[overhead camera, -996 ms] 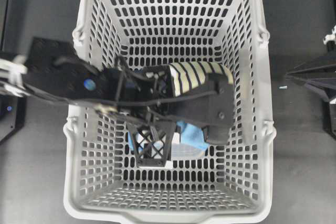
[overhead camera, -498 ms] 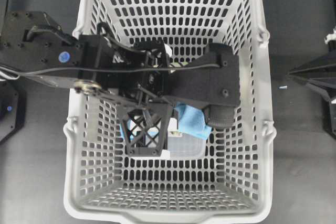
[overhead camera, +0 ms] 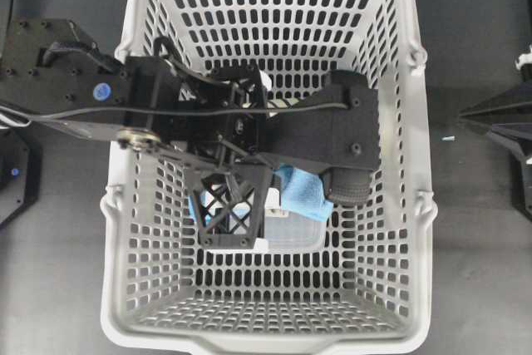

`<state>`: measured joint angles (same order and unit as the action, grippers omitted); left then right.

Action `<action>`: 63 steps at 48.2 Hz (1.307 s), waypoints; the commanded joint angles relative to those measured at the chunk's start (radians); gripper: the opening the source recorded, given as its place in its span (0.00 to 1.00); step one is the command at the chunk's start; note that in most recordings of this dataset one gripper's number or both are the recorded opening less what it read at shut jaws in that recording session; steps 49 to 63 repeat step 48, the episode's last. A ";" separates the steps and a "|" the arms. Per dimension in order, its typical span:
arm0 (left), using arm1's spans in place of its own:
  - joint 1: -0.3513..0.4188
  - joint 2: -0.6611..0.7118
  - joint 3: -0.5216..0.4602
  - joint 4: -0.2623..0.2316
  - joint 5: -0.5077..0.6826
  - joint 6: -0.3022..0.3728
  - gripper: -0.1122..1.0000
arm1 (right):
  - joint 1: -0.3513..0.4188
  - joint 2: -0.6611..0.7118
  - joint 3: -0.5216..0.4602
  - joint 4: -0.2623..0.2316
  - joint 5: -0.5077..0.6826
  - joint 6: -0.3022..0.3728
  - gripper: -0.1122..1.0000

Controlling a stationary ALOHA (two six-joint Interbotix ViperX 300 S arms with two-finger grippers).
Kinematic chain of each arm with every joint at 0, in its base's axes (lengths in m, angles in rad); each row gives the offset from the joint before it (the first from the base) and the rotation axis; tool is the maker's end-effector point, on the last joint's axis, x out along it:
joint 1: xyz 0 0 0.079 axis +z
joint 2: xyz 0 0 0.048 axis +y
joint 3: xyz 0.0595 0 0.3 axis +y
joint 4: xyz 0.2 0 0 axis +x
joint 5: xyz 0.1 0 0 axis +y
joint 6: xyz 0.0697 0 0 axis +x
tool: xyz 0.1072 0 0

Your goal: Pick up the blue cloth from the shopping basket with the left arm.

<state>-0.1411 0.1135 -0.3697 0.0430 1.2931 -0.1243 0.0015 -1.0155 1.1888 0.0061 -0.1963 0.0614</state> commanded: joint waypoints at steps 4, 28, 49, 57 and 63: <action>-0.002 -0.021 -0.026 0.002 -0.003 0.000 0.25 | 0.003 0.005 -0.008 0.005 -0.005 0.002 0.10; 0.000 -0.023 -0.023 0.003 -0.002 -0.002 0.25 | 0.003 0.003 -0.006 0.003 -0.005 0.002 0.10; 0.006 -0.023 -0.018 0.003 0.000 -0.002 0.25 | 0.003 -0.006 -0.006 0.003 -0.005 0.002 0.10; 0.006 -0.023 -0.018 0.003 0.000 -0.002 0.25 | 0.003 -0.006 -0.006 0.003 -0.005 0.002 0.10; 0.006 -0.023 -0.018 0.003 0.000 -0.002 0.25 | 0.003 -0.006 -0.006 0.003 -0.005 0.002 0.10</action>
